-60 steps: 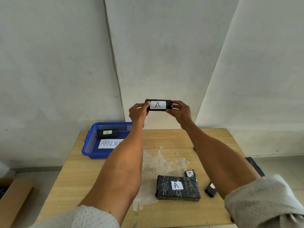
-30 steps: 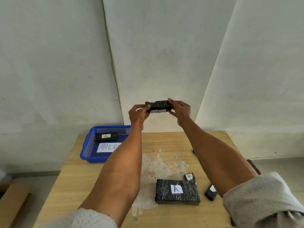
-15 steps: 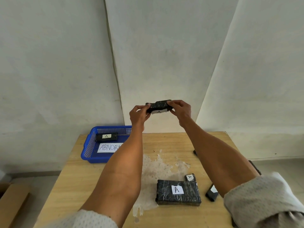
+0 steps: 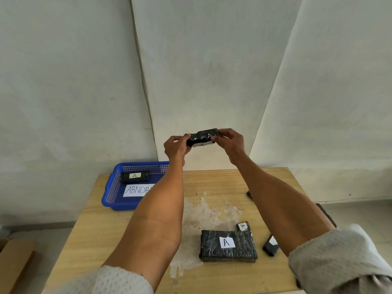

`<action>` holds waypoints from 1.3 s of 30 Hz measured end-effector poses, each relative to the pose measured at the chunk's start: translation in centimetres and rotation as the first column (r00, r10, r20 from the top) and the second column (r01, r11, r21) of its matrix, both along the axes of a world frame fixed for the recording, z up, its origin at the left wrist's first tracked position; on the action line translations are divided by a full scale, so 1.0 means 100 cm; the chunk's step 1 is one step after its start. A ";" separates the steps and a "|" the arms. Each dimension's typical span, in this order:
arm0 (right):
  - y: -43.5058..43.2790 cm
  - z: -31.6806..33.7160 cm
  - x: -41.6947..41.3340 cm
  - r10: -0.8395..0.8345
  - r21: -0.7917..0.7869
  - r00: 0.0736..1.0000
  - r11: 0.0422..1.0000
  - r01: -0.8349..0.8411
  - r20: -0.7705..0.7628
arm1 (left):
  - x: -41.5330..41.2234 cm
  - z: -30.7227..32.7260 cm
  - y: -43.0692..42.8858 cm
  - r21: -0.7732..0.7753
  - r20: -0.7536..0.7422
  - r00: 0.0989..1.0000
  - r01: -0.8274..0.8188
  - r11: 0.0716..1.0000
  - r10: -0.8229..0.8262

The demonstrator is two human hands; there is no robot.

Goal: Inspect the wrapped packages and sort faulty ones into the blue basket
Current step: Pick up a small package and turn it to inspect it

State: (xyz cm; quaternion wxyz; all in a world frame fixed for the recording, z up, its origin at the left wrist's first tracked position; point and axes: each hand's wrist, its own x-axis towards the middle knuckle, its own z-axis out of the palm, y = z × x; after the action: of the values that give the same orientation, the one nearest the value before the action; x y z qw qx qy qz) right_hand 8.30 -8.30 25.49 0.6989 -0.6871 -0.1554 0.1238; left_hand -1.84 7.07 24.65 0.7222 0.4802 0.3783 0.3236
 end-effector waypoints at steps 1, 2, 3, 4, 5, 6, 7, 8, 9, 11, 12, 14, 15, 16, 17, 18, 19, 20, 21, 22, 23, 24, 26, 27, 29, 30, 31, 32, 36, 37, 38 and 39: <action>0.000 0.001 0.000 0.001 0.011 1.000 1.000 -0.001 -0.005 | 0.001 -0.002 0.001 -0.005 -0.002 1.000 0.022 1.000 -0.022; 0.000 0.001 -0.001 0.003 0.023 1.000 1.000 -0.003 -0.018 | 0.002 -0.003 0.002 -0.009 -0.013 0.999 0.048 0.999 -0.048; 0.000 0.001 -0.002 0.007 0.027 0.999 1.000 -0.006 -0.034 | 0.003 -0.004 0.003 -0.017 -0.024 0.997 0.070 0.997 -0.070; 0.000 0.002 -0.002 0.012 0.021 0.999 1.000 -0.011 -0.043 | 0.003 -0.004 0.002 -0.026 -0.031 0.996 0.083 0.996 -0.084; 0.001 0.001 -0.001 0.012 0.009 0.999 1.000 -0.011 -0.047 | 0.003 -0.004 0.002 -0.039 -0.030 0.996 0.087 0.995 -0.088; 0.001 0.001 0.000 0.009 0.001 0.998 1.000 -0.009 -0.057 | 0.003 -0.005 0.001 -0.055 -0.020 0.996 0.081 0.995 -0.083; 0.002 0.001 0.001 0.007 0.011 0.996 1.000 -0.006 -0.086 | 0.003 -0.006 0.000 -0.075 0.002 0.997 0.072 0.995 -0.072; 0.003 0.003 0.001 0.001 0.039 0.991 0.999 0.004 -0.137 | 0.002 -0.006 -0.001 -0.092 0.031 0.998 0.065 0.994 -0.063; 0.003 0.006 0.000 -0.006 0.068 0.981 0.997 0.019 -0.193 | 0.001 -0.008 -0.001 -0.099 0.055 0.997 0.063 0.993 -0.058; 0.005 0.011 0.002 -0.064 0.062 0.966 0.995 0.082 -0.251 | 0.000 -0.011 0.000 -0.087 0.098 0.992 0.092 0.992 -0.084; 0.006 0.012 0.003 -0.102 0.026 0.962 0.993 0.112 -0.252 | -0.002 -0.010 -0.001 -0.075 0.117 0.987 0.120 0.990 -0.111; 0.008 0.015 0.003 -0.181 -0.044 0.953 0.983 0.176 -0.241 | -0.003 -0.010 -0.002 -0.050 0.145 0.976 0.168 0.984 -0.160; 0.008 0.016 0.003 -0.207 -0.064 0.949 0.978 0.197 -0.238 | -0.003 -0.009 -0.002 -0.041 0.154 0.972 0.186 0.982 -0.178; 0.009 0.016 0.002 -0.223 -0.076 0.947 0.974 0.211 -0.231 | -0.004 -0.009 -0.003 -0.031 0.161 0.968 0.199 0.980 -0.191; 0.010 0.017 0.001 -0.232 -0.089 0.946 0.972 0.218 -0.225 | -0.004 -0.009 -0.004 -0.018 0.162 0.966 0.206 0.978 -0.200; 0.011 0.017 0.001 -0.239 -0.098 0.946 0.970 0.223 -0.220 | -0.005 -0.010 -0.004 -0.008 0.161 0.966 0.207 0.978 -0.203; 0.012 0.016 0.001 -0.243 -0.102 0.946 0.969 0.226 -0.214 | -0.005 -0.011 -0.004 -0.003 0.160 0.966 0.205 0.979 -0.202; 0.012 0.015 0.002 -0.243 -0.104 0.948 0.969 0.225 -0.208 | -0.005 -0.012 -0.003 0.000 0.161 0.967 0.203 0.979 -0.200; 0.013 0.014 0.002 -0.243 -0.104 0.949 0.969 0.226 -0.202 | -0.006 -0.013 -0.003 0.002 0.158 0.967 0.201 0.980 -0.198; 0.013 0.014 0.002 -0.244 -0.101 0.949 0.968 0.228 -0.199 | -0.006 -0.013 -0.003 0.006 0.154 0.968 0.198 0.980 -0.196; 0.014 0.013 0.001 -0.245 -0.097 0.950 0.968 0.229 -0.195 | -0.005 -0.014 -0.002 0.009 0.147 0.970 0.194 0.981 -0.193; 0.014 0.013 0.001 -0.242 -0.092 0.952 0.969 0.228 -0.187 | -0.005 -0.013 -0.001 0.012 0.139 0.972 0.188 0.982 -0.187; 0.014 0.011 0.002 -0.213 -0.080 0.961 0.976 0.202 -0.179 | -0.004 -0.010 0.001 -0.003 0.122 0.979 0.166 0.986 -0.164; 0.014 0.010 0.003 -0.169 -0.061 0.968 0.985 0.160 -0.184 | -0.004 -0.009 0.003 -0.025 0.114 0.983 0.146 0.989 -0.143; 0.011 0.007 0.005 -0.025 0.015 0.978 0.999 0.029 -0.208 | -0.002 -0.006 0.008 -0.063 0.082 0.994 0.079 0.995 -0.074; 0.009 0.006 0.004 0.044 0.053 0.975 0.998 -0.033 -0.218 | -0.002 -0.004 0.011 -0.062 0.054 0.998 0.039 0.997 -0.035; 0.008 0.005 0.003 0.094 0.079 0.972 0.994 -0.078 -0.217 | -0.001 -0.003 0.013 -0.050 0.024 1.000 0.007 0.999 -0.006; 0.007 0.004 0.002 0.120 0.092 0.971 0.990 -0.102 -0.208 | -0.001 -0.002 0.015 -0.030 -0.003 1.000 -0.010 0.999 0.010; 0.008 0.003 0.000 0.120 0.104 0.974 0.989 -0.102 -0.190 | -0.001 0.002 0.012 0.036 -0.068 0.997 -0.041 0.999 0.044; 0.008 0.003 0.000 0.115 0.100 0.976 0.990 -0.097 -0.187 | 0.000 0.002 0.011 0.044 -0.075 0.996 -0.048 0.998 0.052; 0.007 0.003 0.001 0.111 0.097 0.976 0.991 -0.094 -0.186 | 0.000 0.002 0.010 0.048 -0.078 0.995 -0.053 0.997 0.056; 0.007 0.004 0.001 0.110 0.097 0.976 0.991 -0.093 -0.186 | 0.000 0.002 0.010 0.048 -0.077 0.995 -0.054 0.997 0.057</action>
State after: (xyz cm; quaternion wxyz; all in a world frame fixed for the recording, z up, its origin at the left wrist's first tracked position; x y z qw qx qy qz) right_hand 8.42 -7.58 25.89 0.7328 -0.6320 -0.1277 0.2176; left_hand -1.83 8.05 24.80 0.6862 0.4985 0.4119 0.3331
